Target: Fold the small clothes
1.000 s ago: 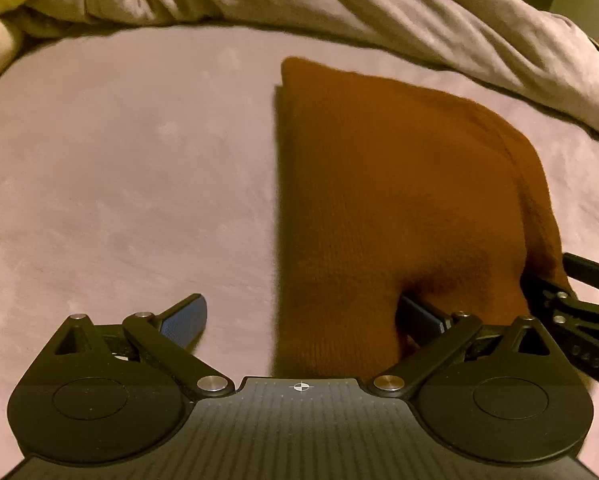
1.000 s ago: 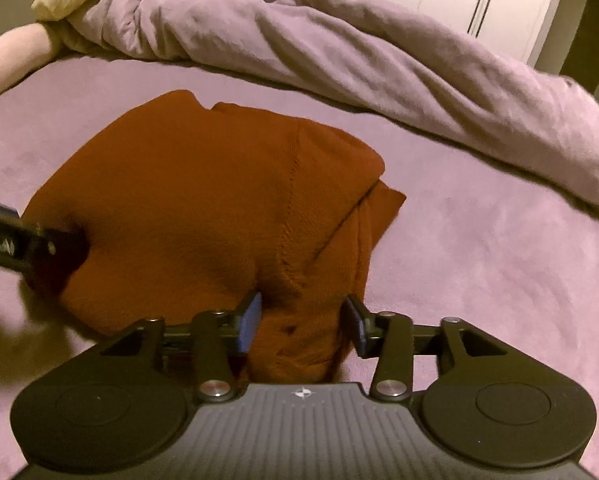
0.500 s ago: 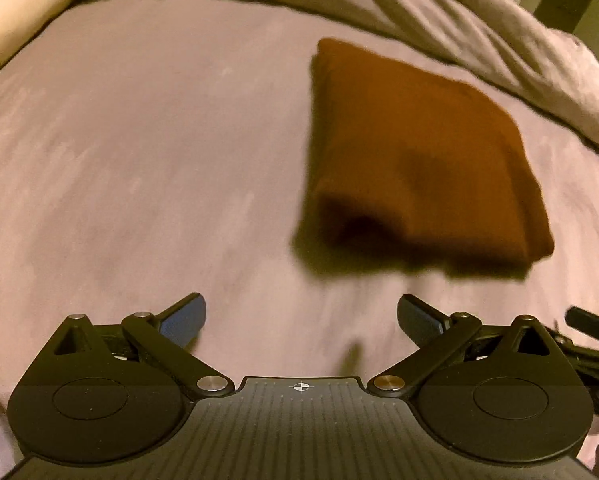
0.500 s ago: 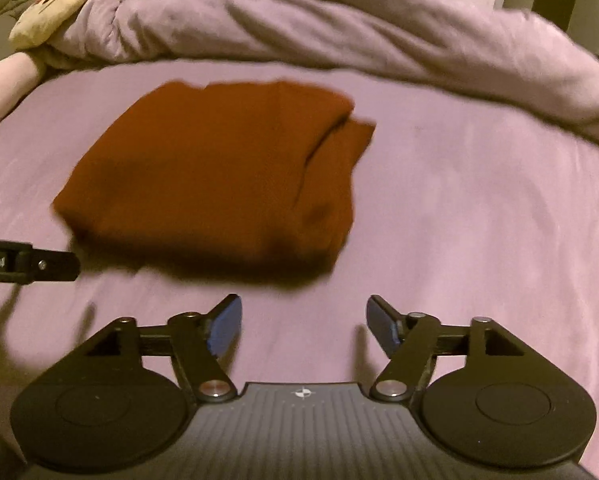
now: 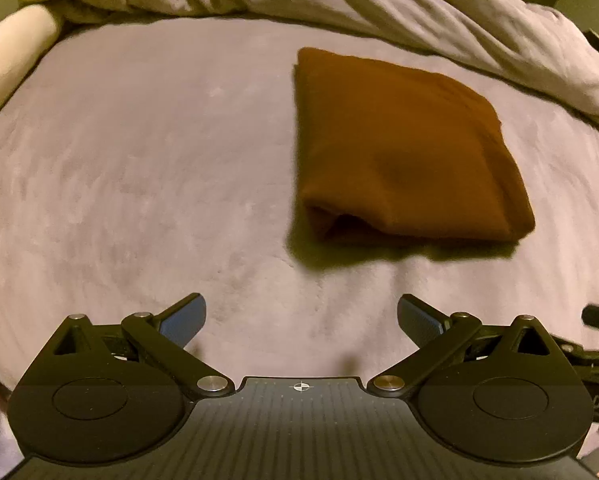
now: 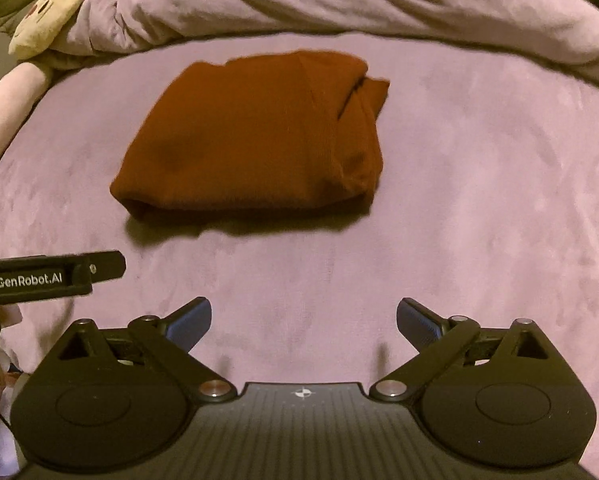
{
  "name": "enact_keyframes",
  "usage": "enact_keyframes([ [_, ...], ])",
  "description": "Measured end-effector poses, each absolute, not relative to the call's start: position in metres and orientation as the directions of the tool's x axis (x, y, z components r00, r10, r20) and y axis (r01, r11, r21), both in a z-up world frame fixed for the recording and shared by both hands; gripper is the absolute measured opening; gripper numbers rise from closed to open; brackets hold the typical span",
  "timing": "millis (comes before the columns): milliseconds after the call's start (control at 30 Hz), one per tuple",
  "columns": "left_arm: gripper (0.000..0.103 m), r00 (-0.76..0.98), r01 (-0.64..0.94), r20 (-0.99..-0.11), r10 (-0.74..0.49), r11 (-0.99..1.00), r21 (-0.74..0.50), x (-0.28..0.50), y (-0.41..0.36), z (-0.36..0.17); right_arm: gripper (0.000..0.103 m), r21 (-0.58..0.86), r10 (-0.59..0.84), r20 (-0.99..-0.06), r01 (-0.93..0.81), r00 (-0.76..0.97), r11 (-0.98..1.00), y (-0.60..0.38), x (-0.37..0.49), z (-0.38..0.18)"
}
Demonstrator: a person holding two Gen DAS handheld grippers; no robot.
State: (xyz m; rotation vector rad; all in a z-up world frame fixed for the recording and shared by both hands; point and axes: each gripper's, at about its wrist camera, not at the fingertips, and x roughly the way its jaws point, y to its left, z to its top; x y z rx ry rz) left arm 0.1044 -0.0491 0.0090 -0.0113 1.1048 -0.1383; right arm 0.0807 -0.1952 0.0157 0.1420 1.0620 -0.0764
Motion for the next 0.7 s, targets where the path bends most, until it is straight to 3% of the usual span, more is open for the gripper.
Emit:
enact_keyframes([
  [700, 0.103, 0.424, 0.135, -0.897, -0.122, 0.988, -0.07, 0.097, -0.055, 0.019, 0.099, 0.022, -0.053, -0.875, 0.148, 0.481, 0.989, -0.185, 0.083, 0.034],
])
